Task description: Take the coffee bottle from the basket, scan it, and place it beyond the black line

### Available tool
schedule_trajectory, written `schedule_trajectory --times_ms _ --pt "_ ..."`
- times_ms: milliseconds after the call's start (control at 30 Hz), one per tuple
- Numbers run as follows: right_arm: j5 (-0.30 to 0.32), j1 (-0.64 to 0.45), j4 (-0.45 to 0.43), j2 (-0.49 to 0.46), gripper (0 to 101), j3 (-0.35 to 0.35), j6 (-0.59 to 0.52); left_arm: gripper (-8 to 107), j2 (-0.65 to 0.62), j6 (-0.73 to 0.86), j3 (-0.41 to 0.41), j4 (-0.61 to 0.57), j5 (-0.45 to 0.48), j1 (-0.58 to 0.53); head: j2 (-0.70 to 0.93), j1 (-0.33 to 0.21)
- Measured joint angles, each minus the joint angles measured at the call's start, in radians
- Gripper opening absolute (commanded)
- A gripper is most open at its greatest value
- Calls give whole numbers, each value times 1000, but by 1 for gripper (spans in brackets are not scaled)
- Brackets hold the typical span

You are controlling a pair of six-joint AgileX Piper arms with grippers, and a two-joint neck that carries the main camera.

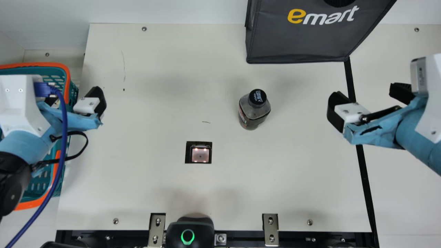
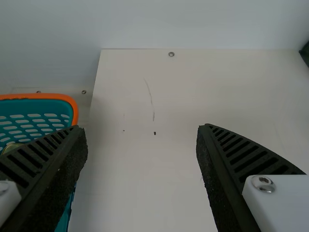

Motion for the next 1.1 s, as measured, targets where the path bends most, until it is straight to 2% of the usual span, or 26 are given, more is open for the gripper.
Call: schedule_trajectory --times_ms 500,1100 --pt "-79 46 7 121 91 -7 -53 90 0 0 0 0 0 0 -2 0" --pt "-175 190 -2 235 91 0 -25 90 0 0 0 0 0 0 0 0"
